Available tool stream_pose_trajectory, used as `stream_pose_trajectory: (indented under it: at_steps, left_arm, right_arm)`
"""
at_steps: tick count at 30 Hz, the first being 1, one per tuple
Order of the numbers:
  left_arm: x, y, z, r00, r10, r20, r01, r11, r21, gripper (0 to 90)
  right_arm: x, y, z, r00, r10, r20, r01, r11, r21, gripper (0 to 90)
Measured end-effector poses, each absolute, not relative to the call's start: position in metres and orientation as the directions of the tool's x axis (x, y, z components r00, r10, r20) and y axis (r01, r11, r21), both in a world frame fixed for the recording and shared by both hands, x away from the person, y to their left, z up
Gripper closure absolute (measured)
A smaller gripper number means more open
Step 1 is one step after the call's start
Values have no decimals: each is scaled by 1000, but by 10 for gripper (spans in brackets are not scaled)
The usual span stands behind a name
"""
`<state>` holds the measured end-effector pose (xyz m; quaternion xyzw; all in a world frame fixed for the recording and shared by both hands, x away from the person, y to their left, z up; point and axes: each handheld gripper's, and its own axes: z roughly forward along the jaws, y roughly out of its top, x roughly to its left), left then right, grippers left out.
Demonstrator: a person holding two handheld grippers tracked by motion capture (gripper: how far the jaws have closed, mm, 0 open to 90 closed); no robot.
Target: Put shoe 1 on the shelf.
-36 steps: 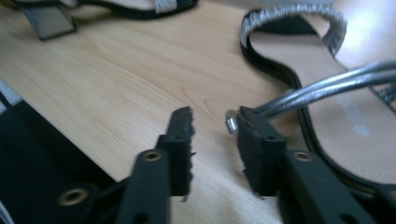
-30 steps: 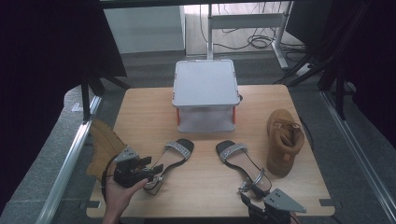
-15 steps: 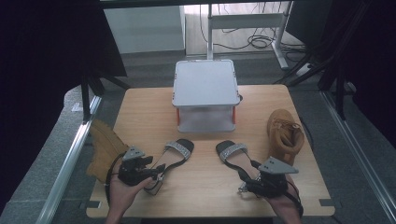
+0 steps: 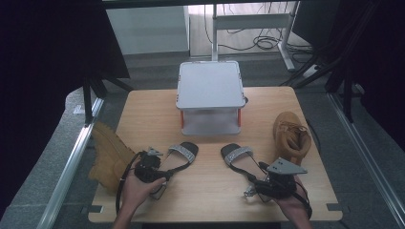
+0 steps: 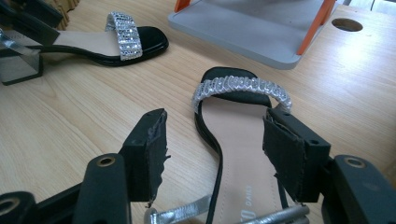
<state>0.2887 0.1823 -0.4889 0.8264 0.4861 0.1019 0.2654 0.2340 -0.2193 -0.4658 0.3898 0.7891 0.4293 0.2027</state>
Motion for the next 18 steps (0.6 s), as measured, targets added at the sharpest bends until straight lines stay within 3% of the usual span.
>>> stream_pose_trajectory:
  at_steps: [9, 18]
  left_arm:
    - [297, 177, -497, 494, 868, -50, 770, -410, 490, 372]
    - [298, 169, -498, 500, 866, -22, 767, -431, 476, 341]
  right_arm:
    - [238, -226, -469, -598, 801, 19, 457, 322, 829, 399]
    - [247, -227, -477, -587, 809, 24, 498, 337, 799, 399]
